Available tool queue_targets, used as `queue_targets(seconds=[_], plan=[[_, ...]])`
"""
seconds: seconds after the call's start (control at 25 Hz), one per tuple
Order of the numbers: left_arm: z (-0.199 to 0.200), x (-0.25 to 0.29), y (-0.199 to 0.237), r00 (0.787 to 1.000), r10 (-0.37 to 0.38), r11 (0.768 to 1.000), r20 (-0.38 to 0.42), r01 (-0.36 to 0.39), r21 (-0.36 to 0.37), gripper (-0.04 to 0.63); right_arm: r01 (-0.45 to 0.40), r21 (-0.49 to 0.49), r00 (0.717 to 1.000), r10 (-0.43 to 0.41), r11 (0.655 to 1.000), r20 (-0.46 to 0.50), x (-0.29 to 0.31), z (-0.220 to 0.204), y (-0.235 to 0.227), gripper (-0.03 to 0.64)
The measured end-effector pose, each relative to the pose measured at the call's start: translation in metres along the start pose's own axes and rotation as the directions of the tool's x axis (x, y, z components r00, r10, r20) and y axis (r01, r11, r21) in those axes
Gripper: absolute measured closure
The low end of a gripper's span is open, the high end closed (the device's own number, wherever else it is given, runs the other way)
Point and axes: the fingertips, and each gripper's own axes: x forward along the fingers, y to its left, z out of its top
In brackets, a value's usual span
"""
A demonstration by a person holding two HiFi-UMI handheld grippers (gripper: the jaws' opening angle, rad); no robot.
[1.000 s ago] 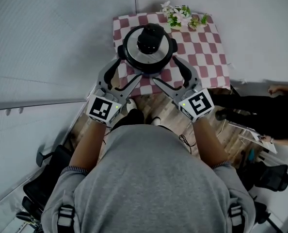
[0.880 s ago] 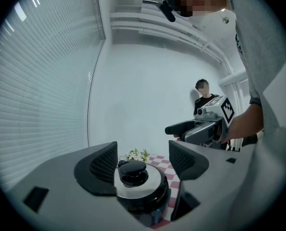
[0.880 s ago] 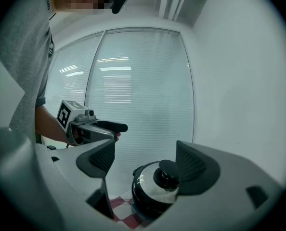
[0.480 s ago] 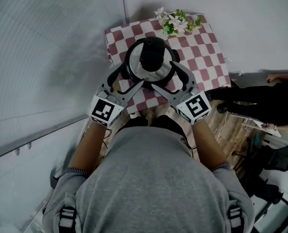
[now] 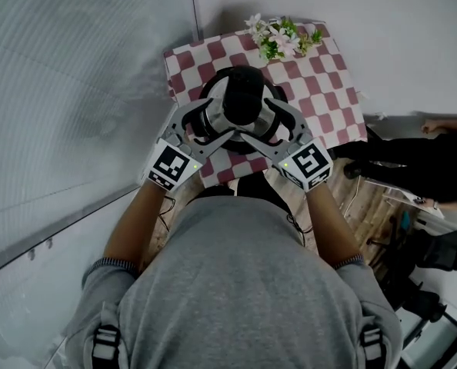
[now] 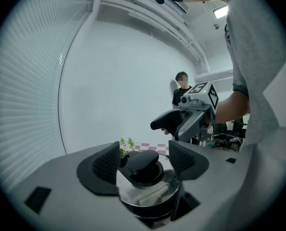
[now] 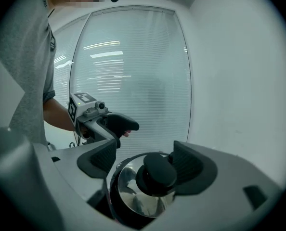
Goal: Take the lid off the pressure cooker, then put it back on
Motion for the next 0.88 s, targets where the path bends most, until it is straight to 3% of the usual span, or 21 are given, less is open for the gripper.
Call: queue_targets(seconds=[0.28, 0.44, 0.68, 0.76, 0.88], plan=[[-0.021, 0.028, 0.008, 0.991, -0.042, 0.999, -0.126, 0.043, 0.008, 0.255, -0.073, -0.015, 0.992, 0.071, 0.997, -0.105, 0.018, -0.017, -0.018, 0.235], [-0.037, 0.043, 0.007, 0.965, -0.102, 0.993, -0.242, 0.113, 0.034, 0.255, -0.126, -0.018, 0.973, 0.120, 0.992, -0.198, 0.026, -0.031, -0.027, 0.236], [-0.054, 0.059, 0.011, 0.898, -0.175, 0.965, -0.404, 0.238, 0.112, 0.255, -0.230, -0.042, 0.913, 0.200, 0.972, -0.357, 0.038, -0.052, -0.028, 0.249], [-0.059, 0.063, 0.009, 0.861, -0.214, 0.944, -0.461, 0.303, 0.128, 0.255, -0.267, -0.043, 0.884, 0.226, 0.963, -0.410, 0.041, -0.060, -0.026, 0.250], [-0.070, 0.069, 0.004, 0.789, -0.264, 0.906, -0.554, 0.400, 0.137, 0.255, -0.318, -0.073, 0.839, 0.245, 0.945, -0.486, 0.046, -0.070, -0.022, 0.250]])
